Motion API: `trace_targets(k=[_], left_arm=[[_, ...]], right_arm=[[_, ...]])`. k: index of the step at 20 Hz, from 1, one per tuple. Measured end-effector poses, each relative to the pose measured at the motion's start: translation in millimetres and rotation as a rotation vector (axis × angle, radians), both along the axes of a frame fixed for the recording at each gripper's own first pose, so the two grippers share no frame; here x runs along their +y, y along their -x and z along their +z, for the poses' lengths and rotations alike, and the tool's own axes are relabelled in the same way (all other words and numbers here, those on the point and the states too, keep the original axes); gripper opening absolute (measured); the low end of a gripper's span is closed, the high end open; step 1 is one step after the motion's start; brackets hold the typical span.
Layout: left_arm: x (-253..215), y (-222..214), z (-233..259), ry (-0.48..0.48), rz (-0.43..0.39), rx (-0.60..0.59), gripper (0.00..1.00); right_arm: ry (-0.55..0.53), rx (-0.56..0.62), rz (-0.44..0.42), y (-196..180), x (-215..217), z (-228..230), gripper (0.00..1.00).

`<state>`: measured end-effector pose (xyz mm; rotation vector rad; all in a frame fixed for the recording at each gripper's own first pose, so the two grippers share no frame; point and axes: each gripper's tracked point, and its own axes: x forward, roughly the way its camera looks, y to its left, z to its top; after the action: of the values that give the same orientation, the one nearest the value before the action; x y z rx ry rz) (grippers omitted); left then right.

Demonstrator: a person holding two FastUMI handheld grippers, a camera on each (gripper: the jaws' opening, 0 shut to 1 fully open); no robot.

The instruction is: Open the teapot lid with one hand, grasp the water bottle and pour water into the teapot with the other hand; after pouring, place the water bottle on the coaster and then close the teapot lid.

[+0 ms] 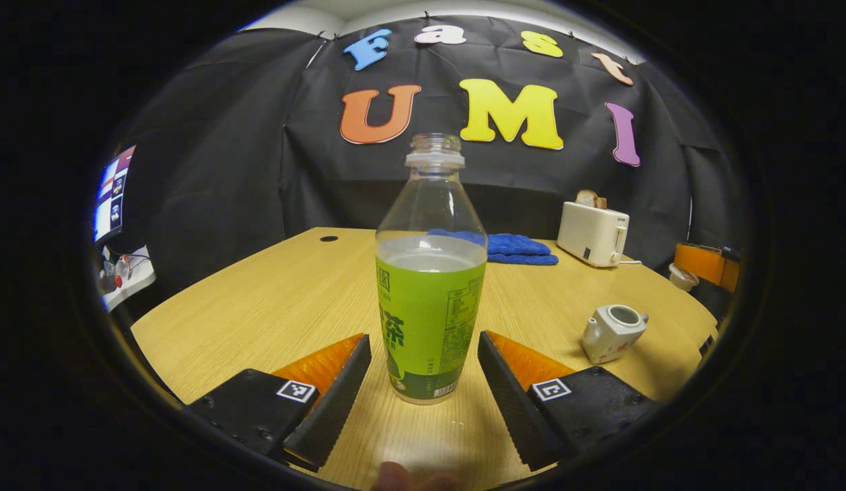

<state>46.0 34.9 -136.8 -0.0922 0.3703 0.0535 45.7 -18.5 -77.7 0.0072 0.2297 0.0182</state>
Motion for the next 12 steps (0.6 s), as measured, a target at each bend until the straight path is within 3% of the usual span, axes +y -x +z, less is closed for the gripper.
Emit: trace_targets(k=[3,7,12], left_arm=[[0.8,-3.7,2.0,-0.017,-0.003,-0.002,0.99],[2.3,-9.2,0.4,-0.067,-0.009,0.020,0.82],[10.8,-6.1,17.7,-0.240,-0.028,0.051,0.76]], right_arm=[[0.001,0.002,-0.004,1.0,-5.0,-0.9,0.00],[-0.006,0.009,-0.004,4.6,-12.2,-4.1,0.00],[-0.017,0.006,-0.003,6.7,-24.5,-2.6,0.00]])
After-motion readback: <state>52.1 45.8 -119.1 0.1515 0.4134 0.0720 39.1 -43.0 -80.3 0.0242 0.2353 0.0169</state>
